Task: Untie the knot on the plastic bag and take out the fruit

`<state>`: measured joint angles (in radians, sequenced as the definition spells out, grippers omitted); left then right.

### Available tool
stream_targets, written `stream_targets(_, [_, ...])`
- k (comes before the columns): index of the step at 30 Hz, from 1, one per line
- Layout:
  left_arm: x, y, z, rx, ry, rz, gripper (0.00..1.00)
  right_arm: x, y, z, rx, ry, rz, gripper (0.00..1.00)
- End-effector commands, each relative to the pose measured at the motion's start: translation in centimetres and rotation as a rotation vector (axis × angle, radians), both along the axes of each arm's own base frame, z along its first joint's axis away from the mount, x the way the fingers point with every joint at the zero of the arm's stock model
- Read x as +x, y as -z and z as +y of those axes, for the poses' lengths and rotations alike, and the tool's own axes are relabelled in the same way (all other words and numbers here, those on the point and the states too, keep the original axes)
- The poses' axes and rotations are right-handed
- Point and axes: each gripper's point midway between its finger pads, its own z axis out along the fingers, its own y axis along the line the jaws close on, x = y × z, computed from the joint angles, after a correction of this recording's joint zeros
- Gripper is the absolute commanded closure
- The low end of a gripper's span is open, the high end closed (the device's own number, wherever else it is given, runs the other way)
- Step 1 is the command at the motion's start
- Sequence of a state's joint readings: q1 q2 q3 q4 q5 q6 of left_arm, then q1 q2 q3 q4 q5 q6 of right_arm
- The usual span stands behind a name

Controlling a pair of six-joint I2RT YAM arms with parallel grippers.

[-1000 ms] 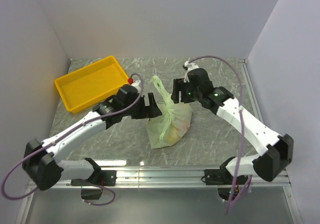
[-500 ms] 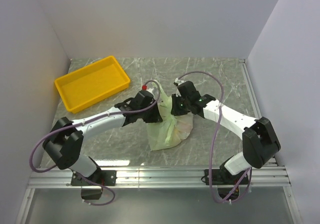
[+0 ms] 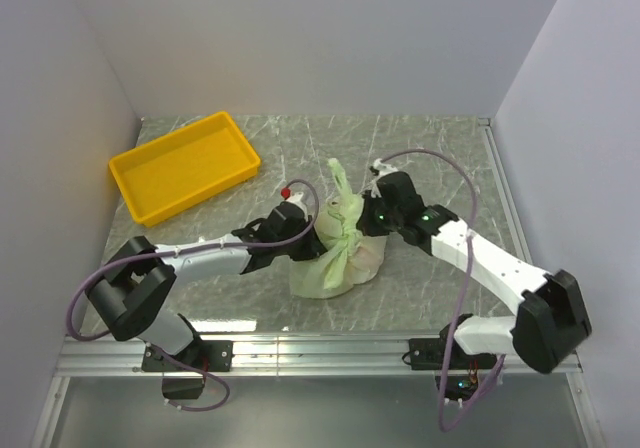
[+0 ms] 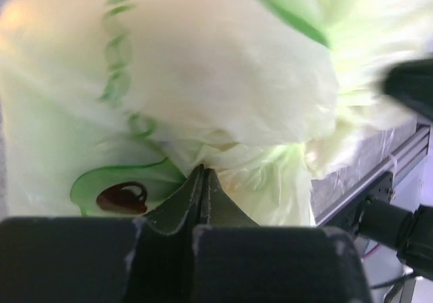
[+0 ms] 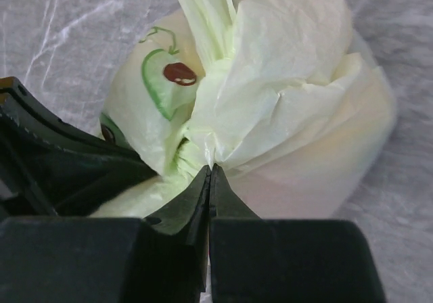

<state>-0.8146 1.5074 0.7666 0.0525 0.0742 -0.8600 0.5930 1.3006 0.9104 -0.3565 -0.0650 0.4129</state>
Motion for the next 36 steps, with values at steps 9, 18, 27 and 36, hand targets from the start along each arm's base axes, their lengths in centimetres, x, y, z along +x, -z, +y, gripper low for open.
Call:
stream_targets(9, [-1.1, 6.8, 7.5, 0.12, -0.223, 0.127, 1.0, -0.5, -2.2, -9.9, 0.223, 0.448, -0.143, 1.0])
stream_targets(18, [1.3, -0.9, 9.8, 0.021, -0.189, -0.097, 0.99, -2.6, -2.6, -11.8, 0.325, 0.456, -0.152, 1.0])
stream_targets(27, [-1.4, -10.7, 1.6, 0.087, 0.349, -0.548, 0.06, -3.1, -2.4, -9.9, 0.215, 0.321, -0.114, 1.0])
stream_targets(36, [-3.6, -7.2, -4.1, 0.317, 0.659, -0.609, 0.15, -2.9, -3.5, -8.7, 0.179, 0.279, -0.131, 1.0])
